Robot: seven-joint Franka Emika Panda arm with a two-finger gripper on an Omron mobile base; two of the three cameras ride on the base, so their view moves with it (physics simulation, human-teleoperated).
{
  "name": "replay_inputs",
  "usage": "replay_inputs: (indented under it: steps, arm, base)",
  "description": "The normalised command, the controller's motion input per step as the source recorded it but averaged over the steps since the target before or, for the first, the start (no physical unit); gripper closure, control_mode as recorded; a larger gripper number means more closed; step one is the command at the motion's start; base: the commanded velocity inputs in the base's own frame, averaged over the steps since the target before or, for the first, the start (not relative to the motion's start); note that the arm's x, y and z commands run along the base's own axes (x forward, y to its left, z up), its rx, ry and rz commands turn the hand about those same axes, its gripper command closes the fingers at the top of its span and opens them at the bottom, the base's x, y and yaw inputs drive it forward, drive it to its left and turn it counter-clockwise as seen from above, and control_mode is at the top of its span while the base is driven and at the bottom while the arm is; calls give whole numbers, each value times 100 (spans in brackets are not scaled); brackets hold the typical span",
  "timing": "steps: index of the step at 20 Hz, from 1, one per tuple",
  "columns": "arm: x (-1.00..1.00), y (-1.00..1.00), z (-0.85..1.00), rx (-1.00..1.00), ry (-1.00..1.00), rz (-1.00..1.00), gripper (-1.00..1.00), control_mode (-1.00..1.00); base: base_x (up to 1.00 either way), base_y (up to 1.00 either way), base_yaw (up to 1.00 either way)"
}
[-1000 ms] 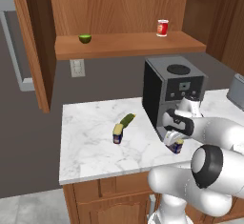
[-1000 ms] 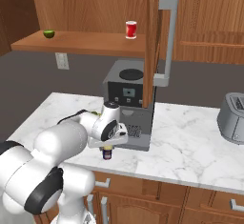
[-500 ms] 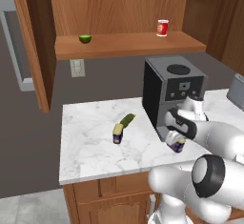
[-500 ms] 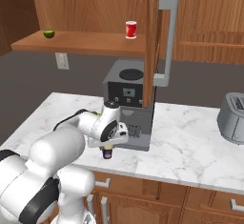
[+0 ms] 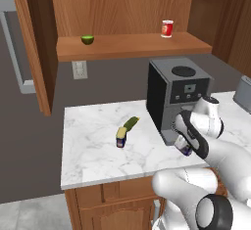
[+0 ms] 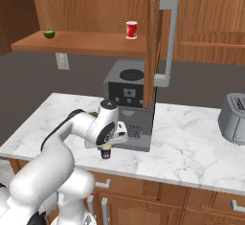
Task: Pick the cans from the counter and place them in their designated side in the cabinet.
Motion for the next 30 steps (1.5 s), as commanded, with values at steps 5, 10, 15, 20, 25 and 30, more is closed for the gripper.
replay_inputs:
  steps: [5, 10, 15, 20, 25, 30]
  arm:
    - [-38, 7, 31, -1, -3, 0, 100, -100]
    - [-35, 5, 34, -1, -3, 0, 100, -100]
    - [-31, 3, 37, 0, -7, 0, 100, -100]
    - [-28, 6, 34, 0, -11, 0, 100, -100]
    - [-25, 2, 37, 0, -10, 0, 100, -100]
    - [-18, 2, 40, 0, -6, 0, 100, -100]
  base:
    - [0, 0, 0]
    - [0, 0, 0]
    - [0, 0, 0]
    - [0, 0, 0]
    - [0, 0, 0]
    - [0, 0, 0]
